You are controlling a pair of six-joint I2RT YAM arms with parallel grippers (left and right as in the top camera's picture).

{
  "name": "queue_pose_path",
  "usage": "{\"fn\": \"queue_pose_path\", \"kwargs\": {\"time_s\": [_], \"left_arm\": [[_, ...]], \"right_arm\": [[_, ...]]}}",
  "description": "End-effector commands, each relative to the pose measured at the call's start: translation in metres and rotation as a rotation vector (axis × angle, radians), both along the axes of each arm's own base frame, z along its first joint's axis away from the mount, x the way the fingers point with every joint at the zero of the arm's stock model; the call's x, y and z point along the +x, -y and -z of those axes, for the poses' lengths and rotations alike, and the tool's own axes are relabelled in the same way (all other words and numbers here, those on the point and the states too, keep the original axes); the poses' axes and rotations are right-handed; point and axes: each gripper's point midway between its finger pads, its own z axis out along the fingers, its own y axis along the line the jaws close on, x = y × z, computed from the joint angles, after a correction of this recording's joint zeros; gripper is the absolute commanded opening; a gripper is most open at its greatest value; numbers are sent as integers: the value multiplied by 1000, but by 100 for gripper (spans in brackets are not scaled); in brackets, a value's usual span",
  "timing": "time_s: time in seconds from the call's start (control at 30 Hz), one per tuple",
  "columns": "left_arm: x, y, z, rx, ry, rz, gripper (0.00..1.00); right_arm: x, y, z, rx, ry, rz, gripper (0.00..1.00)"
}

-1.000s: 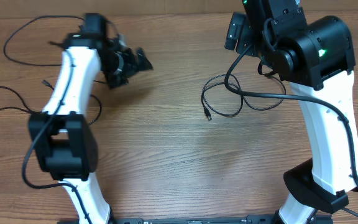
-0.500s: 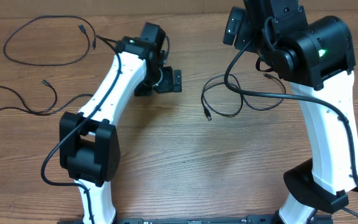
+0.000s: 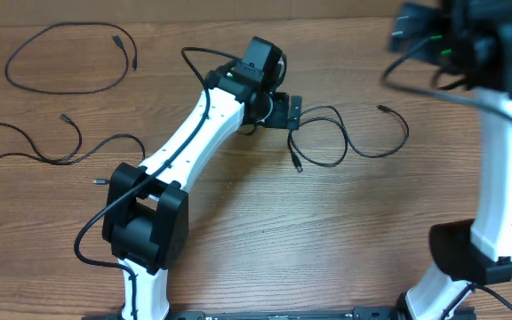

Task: Untangle cables
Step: 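Grasp the black cable in the center-right tangle with the left gripper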

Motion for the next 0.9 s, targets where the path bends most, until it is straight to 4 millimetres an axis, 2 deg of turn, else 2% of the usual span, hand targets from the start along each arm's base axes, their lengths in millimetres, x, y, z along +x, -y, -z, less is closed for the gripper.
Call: {"fn": "queue_pose_path", "kwargs": {"time_s": [0.0, 0.2, 0.37, 0.43, 0.5, 0.57, 0.73, 0.8, 0.87], "left_arm": [[9, 8, 18, 1, 14, 11, 100], [16, 37, 50, -108, -15, 70, 100], [17, 57, 69, -160, -22, 110, 100], [15, 64, 75, -158, -20, 123, 94], [12, 71, 84, -134, -16, 130, 83], [10, 72, 91, -103, -13, 127, 64], [5, 74, 104, -60, -15, 128, 35], [4, 74, 104, -59, -18, 129, 6], [1, 74, 99, -73, -35, 135, 4]], "right_arm": [[-5, 43, -1, 41, 4, 90, 100], [-6, 60, 3, 218, 11, 92, 100], [-7, 63, 3, 237, 14, 97, 100], [-7, 63, 3, 237, 14, 97, 100], [-7, 63, 3, 237, 14, 97, 100], [-7, 63, 3, 237, 14, 97, 100], [-7, 63, 3, 237, 14, 97, 100], [-7, 63, 3, 237, 14, 97, 100], [-7, 63, 3, 237, 14, 97, 100]]}}
